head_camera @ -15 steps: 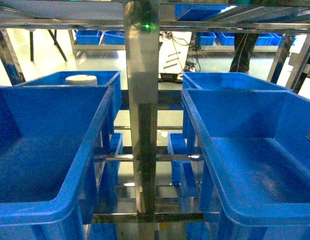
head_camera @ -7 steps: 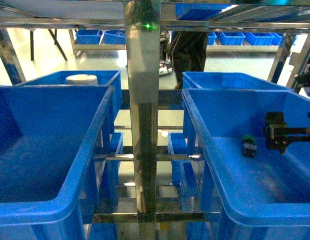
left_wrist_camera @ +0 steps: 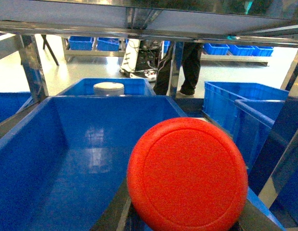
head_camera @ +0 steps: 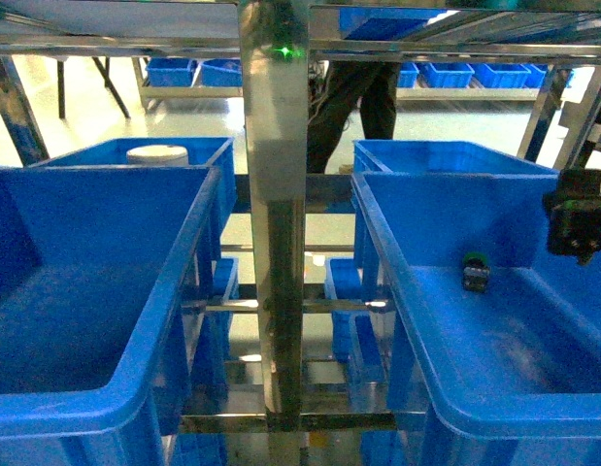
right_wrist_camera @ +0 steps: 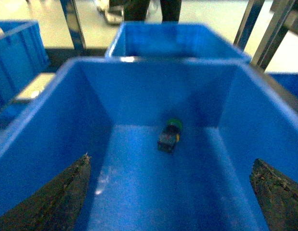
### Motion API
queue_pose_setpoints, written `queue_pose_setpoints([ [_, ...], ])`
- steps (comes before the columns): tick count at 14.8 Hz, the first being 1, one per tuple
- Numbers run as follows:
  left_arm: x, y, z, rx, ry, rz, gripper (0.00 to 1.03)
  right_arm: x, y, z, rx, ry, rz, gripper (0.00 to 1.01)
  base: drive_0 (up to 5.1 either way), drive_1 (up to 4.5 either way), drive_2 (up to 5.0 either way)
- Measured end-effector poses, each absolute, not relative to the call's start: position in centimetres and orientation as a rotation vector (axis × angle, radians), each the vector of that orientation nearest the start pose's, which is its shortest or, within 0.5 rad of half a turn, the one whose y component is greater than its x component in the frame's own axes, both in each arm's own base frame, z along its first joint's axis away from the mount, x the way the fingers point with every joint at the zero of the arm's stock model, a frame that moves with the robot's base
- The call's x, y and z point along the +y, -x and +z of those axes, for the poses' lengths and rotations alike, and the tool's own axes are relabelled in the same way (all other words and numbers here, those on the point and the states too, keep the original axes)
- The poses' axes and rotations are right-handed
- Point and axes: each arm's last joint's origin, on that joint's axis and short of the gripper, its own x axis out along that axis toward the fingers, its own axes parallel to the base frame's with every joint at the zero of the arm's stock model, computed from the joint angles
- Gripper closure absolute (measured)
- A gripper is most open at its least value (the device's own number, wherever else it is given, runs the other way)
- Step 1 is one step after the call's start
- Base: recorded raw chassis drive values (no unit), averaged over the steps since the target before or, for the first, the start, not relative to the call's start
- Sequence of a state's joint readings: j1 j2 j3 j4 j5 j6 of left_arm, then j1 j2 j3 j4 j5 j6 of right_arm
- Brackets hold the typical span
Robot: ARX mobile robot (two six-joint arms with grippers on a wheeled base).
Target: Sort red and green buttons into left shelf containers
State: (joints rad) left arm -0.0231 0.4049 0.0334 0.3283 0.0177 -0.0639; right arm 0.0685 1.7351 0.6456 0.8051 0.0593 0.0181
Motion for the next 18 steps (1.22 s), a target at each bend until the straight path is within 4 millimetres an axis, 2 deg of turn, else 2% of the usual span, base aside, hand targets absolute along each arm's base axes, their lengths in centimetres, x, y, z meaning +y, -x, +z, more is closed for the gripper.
queue_pose_setpoints([
  [2, -0.3, -12.4, 17.0, 0.045, 0.064, -0.039, 0.80, 2.1, -31.3, 15.1, 0.247, 0.001, -0.001, 0.03, 0.0, 0.00, 0.0],
  [7, -0.3, -12.4, 17.0, 0.045, 0.064, -0.039, 0.80, 2.7, -26.1, 15.5, 0.161, 0.007, 0.006, 0.03, 0.0, 0.00, 0.0],
  [9, -0.3, -12.4, 17.0, 0.045, 0.064, -0.039, 0.80, 3.2, -22.1, 16.1, 0.163, 0.019, 0.027, 0.03, 0.0, 0.00, 0.0],
  [11, -0.3, -12.4, 17.0, 0.045, 0.064, -0.039, 0.80, 3.7, -18.9, 18.8, 0.090, 0.018, 0.064, 0.03, 0.0, 0.00, 0.0],
  [14, -0.3, -12.4, 17.0, 0.045, 0.064, -0.039, 0.80, 3.2, -14.0, 20.5, 0.066, 0.028, 0.083, 0.03, 0.0, 0.00, 0.0],
  [16, -0.3, -12.4, 17.0, 0.045, 0.064, -0.039, 0.80, 2.8, -12.5, 21.0, 0.021, 0.023, 0.079, 0.03, 0.0, 0.00, 0.0],
  [18, -0.3, -12.4, 17.0, 0.045, 0.064, -0.039, 0.80, 2.8, -12.7, 20.8, 0.041, 0.028, 0.079, 0.03, 0.0, 0.00, 0.0],
])
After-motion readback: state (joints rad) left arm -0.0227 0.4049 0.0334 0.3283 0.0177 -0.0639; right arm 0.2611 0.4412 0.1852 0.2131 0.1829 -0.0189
